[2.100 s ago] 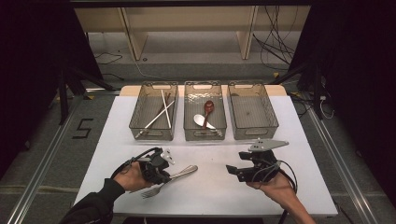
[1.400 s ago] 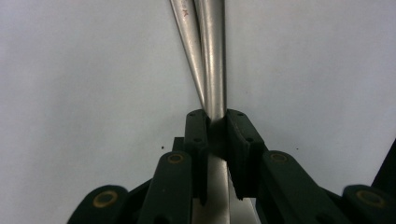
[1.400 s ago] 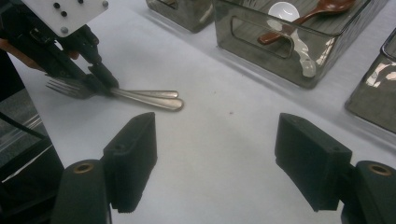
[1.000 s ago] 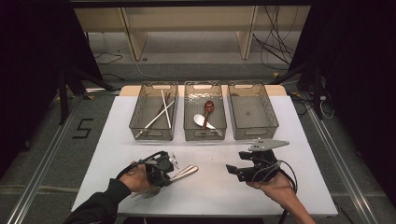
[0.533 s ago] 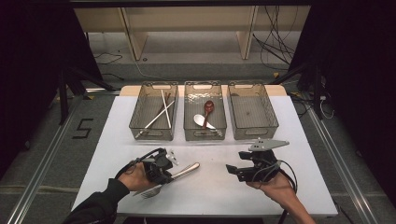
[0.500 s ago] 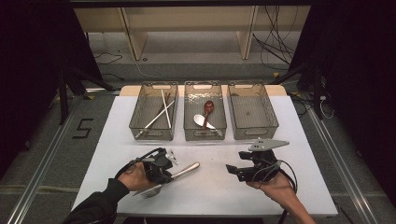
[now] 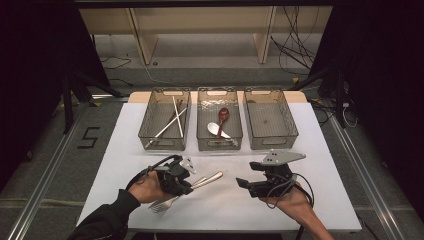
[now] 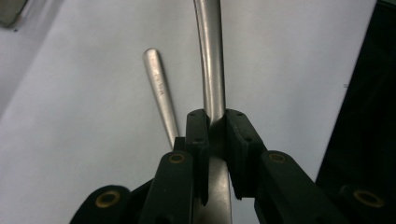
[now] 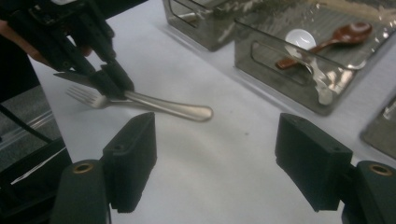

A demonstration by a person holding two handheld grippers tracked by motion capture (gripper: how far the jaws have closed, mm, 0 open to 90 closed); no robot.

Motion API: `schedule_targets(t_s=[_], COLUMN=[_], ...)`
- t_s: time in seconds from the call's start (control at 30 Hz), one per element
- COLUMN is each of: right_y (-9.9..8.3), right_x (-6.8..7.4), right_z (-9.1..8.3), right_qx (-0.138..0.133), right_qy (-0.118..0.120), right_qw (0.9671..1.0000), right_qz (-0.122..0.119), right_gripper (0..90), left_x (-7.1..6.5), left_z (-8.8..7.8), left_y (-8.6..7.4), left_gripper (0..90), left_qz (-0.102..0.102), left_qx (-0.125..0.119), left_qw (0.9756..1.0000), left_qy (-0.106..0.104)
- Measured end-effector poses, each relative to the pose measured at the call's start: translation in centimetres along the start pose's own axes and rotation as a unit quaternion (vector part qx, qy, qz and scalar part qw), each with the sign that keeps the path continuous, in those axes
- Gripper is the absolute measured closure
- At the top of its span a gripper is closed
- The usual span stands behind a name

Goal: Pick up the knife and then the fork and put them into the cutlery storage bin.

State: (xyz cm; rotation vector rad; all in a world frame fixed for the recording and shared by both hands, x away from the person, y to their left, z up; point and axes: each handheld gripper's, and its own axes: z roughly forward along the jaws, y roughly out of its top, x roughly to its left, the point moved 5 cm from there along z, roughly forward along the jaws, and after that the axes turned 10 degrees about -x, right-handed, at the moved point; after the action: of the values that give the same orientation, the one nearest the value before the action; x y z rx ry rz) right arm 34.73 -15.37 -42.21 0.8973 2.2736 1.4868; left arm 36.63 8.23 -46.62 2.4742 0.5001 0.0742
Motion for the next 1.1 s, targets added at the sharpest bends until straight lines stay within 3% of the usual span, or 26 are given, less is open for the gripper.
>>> schedule_targets(t_s=[0.27, 0.5, 0.63, 0.93, 1.1], right_y=[0.3, 0.2, 0.0, -1.0, -1.4], right_x=[1.9, 3.6, 4.4, 5.7, 6.0], right_z=[0.8, 1.7, 2.3, 3.8, 4.4], right_qx=[-0.002, 0.014, 0.026, 0.062, 0.082], right_qy=[0.006, 0.01, 0.017, 0.017, 0.022], right_qw=[0.998, 0.9922, 0.9887, 0.9697, 0.9608], right_qz=[-0.062, -0.123, -0.147, -0.236, -0.264], right_gripper=[30.1, 30.1, 30.2, 32.2, 34.4], left_x=[-0.5, -0.7, -1.0, -1.7, -2.3], left_z=[-0.1, -0.1, 0.1, 0.4, 0.6], left_y=[1.2, 1.9, 2.2, 2.9, 3.2], left_gripper=[79.6, 79.6, 79.6, 79.6, 79.6], left_qz=[0.002, 0.007, 0.008, 0.02, 0.029], left_qx=[-0.012, -0.009, -0.007, 0.002, 0.009], left_qw=[0.9998, 0.9997, 0.9996, 0.9989, 0.9982], left_qy=[-0.012, -0.022, -0.027, -0.043, -0.053])
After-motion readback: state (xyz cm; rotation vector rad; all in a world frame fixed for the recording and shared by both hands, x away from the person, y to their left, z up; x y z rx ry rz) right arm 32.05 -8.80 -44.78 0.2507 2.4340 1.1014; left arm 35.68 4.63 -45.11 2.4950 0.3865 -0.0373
